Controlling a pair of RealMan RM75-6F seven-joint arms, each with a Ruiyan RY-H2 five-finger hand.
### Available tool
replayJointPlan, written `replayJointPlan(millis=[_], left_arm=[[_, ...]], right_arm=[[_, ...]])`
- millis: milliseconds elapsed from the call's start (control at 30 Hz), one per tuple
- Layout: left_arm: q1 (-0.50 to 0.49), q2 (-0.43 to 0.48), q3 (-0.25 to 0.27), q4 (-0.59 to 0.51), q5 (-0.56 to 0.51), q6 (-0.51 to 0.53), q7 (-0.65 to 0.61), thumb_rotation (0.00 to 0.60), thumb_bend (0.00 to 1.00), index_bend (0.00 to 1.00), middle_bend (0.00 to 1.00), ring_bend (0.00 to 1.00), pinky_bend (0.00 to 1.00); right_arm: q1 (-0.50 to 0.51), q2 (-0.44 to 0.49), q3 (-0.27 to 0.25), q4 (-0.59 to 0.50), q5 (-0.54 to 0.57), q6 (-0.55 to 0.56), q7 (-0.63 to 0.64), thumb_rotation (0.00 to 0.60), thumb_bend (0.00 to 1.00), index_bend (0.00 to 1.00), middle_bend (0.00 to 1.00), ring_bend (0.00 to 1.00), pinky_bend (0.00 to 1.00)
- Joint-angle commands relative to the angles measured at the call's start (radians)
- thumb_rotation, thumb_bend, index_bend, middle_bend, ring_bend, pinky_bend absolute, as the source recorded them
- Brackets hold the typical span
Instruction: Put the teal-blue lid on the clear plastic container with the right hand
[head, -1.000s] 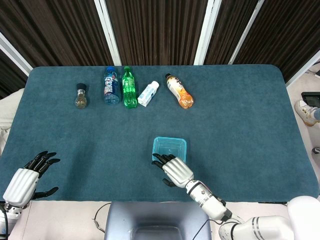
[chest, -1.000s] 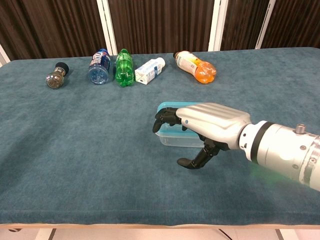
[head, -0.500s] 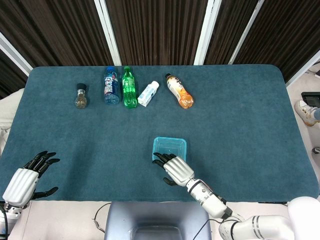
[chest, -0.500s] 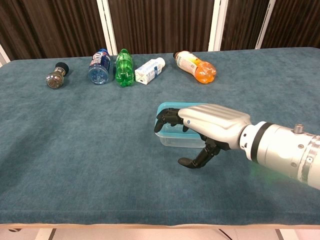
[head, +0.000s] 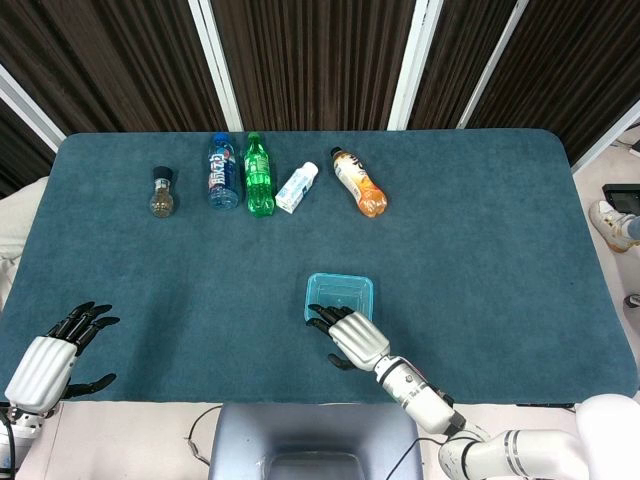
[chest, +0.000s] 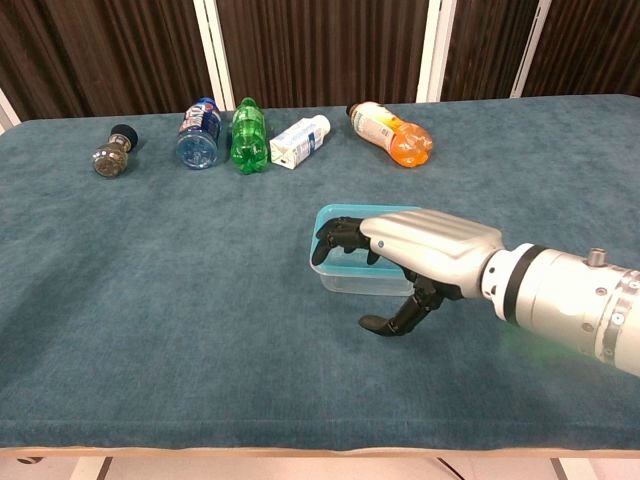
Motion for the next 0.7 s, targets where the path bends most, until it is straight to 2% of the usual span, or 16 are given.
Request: replayJointPlan(millis=[33,367,700], left_arm=[[0.000,0.000,0.000,0.000,0.000,0.001,0.000,0.600,0.42,0.25,0.15,0.10,0.32],[-0.001,0.000,-0.001,-0.001,-0.003,-0.003,0.002,0.600,0.42,0.25,0.15,0.10,0.32],[-0.002,-0.001,0.000,-0.002,-0.001,-0.005,0.006,0.600,0.42,0.25,0.15,0.10,0.32]], right_arm=[[-0.001,0.000,0.000,0.003,0.001,-0.002,0.002,0.600,0.48,0.34,0.20,0.24,0.39],[-0.006,0.010,0.006,-0.004,-0.010,0.002,0.017,0.600,0.48,0.34,0.20,0.24,0.39],[-0.035,0.070,0.013,-0.081,-0.088,0.091,0.021,0.600,0.48,0.34,0.20,0.24,0.39]])
